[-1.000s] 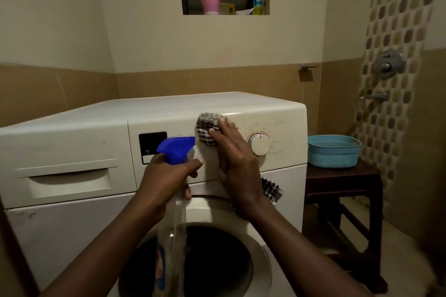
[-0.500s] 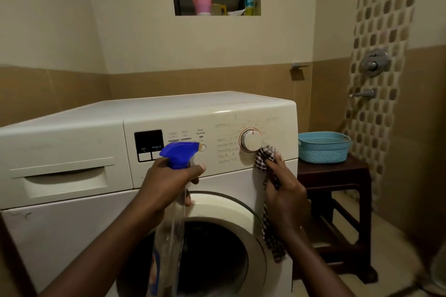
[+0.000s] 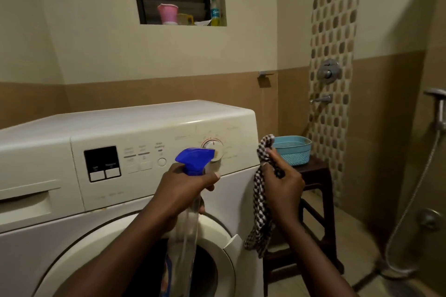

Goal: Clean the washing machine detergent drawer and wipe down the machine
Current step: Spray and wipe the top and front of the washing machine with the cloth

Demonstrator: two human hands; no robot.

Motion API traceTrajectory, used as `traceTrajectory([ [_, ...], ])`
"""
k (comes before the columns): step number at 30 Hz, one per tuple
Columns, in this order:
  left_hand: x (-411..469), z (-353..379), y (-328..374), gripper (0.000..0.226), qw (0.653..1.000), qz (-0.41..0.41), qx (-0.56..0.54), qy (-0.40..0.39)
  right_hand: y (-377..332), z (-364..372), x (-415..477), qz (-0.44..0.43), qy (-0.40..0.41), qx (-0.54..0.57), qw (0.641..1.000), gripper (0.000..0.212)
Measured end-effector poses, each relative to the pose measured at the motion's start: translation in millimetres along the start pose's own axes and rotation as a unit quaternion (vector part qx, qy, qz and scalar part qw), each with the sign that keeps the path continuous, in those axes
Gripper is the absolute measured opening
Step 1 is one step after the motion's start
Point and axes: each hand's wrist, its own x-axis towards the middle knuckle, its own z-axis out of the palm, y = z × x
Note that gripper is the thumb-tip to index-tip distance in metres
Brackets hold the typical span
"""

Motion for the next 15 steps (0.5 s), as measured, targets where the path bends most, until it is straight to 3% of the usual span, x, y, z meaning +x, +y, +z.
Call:
traceTrajectory([
  [8, 39, 31, 47, 0.027, 0.998, 0.02, -0.022, 0.059, -20, -32, 28, -0.007, 0.072, 0.029, 0.997, 0.038],
  [15, 47, 46, 49, 0.036, 1.0, 0.004, 0.008, 0.026, -30, -26, 25, -0.008, 0.053, 0.039, 0.998, 0.039],
])
